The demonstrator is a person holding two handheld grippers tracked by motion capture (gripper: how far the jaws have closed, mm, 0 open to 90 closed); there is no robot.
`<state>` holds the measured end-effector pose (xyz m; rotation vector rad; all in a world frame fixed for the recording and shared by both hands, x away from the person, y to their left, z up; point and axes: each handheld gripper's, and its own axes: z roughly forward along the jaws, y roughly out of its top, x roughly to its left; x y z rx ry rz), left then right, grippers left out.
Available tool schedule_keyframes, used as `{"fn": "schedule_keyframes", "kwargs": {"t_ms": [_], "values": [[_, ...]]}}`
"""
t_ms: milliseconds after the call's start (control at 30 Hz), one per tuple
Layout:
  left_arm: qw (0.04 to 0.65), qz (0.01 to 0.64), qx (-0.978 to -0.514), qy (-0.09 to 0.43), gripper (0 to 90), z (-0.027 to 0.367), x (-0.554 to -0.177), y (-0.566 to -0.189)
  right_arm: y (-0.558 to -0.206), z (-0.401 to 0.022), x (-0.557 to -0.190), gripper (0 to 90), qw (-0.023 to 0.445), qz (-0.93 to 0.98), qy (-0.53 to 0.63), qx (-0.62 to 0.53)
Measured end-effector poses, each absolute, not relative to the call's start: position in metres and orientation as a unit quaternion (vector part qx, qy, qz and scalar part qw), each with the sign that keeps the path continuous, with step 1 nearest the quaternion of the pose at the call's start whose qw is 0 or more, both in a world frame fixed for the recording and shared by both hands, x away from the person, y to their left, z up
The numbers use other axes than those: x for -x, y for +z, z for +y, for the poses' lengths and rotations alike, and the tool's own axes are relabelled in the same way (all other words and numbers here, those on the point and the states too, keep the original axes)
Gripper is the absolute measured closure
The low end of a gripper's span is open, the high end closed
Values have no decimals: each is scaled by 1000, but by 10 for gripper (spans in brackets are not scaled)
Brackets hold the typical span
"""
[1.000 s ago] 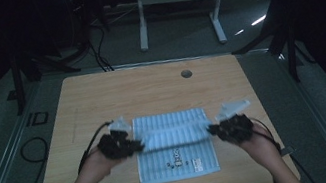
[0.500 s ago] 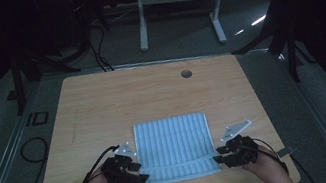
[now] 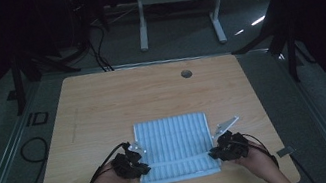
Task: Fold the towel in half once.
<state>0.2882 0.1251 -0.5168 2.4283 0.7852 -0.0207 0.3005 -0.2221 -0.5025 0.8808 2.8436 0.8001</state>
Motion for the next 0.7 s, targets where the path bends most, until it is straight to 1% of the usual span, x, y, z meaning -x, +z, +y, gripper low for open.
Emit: {"fn": "schedule_keyframes", "kwargs": {"t_ms": [133, 167, 200, 233, 267, 333, 367, 433, 533, 567, 667, 700], "values": [[321, 288, -902, 6, 821, 134, -283, -495, -483, -226, -298, 807, 43, 916, 285, -280], [330, 283, -901, -1, 817, 137, -279, -490, -477, -227, -294, 807, 46, 914, 292, -279], [335, 274, -901, -18, 792, 139, -275, -486, -472, -228, -290, 806, 49, 913, 298, -274], [340, 263, -902, -39, 732, 141, -271, -484, -468, -229, -284, 799, 41, 914, 304, -267], [343, 255, -903, -46, 666, 143, -266, -482, -466, -230, -277, 774, 24, 916, 307, -257], [341, 252, -904, -57, 620, 147, -258, -482, -466, -233, -264, 714, 5, 921, 306, -242], [339, 249, -905, -57, 608, 148, -254, -482, -468, -235, -258, 708, -3, 922, 304, -238], [331, 252, -908, -53, 588, 151, -252, -483, -472, -239, -250, 664, -1, 923, 301, -240], [328, 272, -903, -51, 572, 155, -257, -489, -477, -247, -252, 645, 7, 917, 300, -262], [325, 279, -903, -47, 548, 156, -259, -491, -478, -249, -254, 643, 9, 916, 300, -268], [323, 290, -900, -46, 537, 155, -266, -496, -479, -249, -261, 628, 15, 913, 299, -276], [315, 289, -903, -42, 508, 154, -268, -498, -480, -249, -263, 623, 15, 914, 297, -274]]}}
